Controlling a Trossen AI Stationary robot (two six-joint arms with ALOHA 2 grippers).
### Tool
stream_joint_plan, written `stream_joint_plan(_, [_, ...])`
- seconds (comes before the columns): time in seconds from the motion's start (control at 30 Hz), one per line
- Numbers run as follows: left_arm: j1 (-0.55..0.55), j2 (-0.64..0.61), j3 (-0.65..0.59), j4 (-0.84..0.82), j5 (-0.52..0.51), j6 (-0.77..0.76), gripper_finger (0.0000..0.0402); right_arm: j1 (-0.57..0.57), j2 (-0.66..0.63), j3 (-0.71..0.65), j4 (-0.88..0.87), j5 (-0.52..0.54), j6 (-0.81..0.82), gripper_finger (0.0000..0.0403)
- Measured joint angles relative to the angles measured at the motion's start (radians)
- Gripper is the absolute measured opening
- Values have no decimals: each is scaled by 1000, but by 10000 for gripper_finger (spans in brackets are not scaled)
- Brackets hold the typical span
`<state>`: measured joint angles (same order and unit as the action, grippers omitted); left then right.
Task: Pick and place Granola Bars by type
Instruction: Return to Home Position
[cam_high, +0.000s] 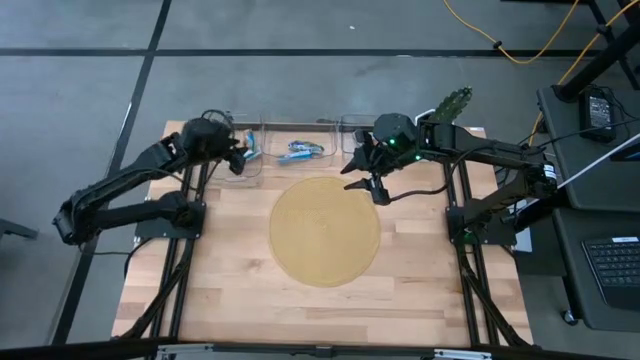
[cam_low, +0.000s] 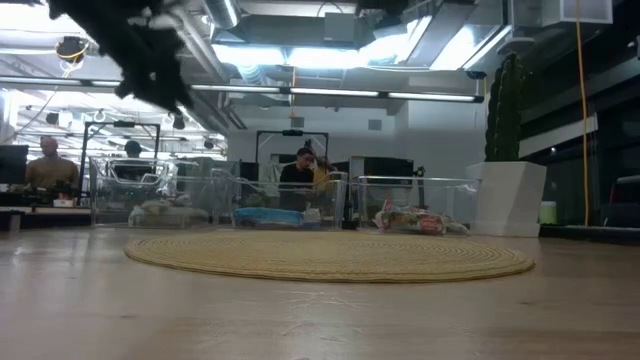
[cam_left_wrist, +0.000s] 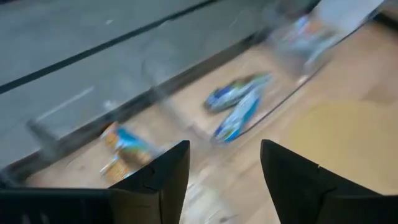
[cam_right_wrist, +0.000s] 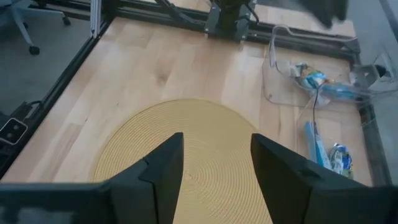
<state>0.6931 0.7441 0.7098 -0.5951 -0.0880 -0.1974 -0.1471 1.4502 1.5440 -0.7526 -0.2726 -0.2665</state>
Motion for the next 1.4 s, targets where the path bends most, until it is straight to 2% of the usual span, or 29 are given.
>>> stream_joint_plan(0.2, [-57,-77,104,28,172,-81,183,0,0,0,-73,0,1,189])
stream_joint_plan(0.33, [-153,-116,127,170,346,-159,183,0,-6,-21,-111,35,8,189])
stream_joint_plan(0.4, [-222,-129,128,265,384,-202,182,-4,-23,-64,-108,78,28,189])
stream_joint_plan(0.57, [-422,-113,123,482,365,-195,182,-42,-146,-270,77,98,100,189])
stream_joint_plan(0.7, [-583,-51,86,549,330,-137,176,-65,-308,-494,292,90,166,189])
stream_joint_plan(0.87, [-725,42,-7,694,299,-55,123,-58,-515,-719,467,88,217,179])
stream_joint_plan(0.97, [-725,35,-63,757,292,-43,66,-45,-618,-799,504,69,215,146])
stream_joint_plan(1.07, [-701,-24,-139,751,291,-49,13,-45,-703,-864,503,61,209,87])
stream_joint_plan(1.17, [-665,-129,-230,754,289,-85,6,-46,-775,-929,504,61,198,18])
stream_joint_plan(1.3, [-627,-295,-349,749,273,-164,2,-45,-865,-1022,552,60,213,9])
stream_joint_plan(1.4, [-626,-398,-422,749,190,-175,2,-46,-929,-1109,620,66,237,6])
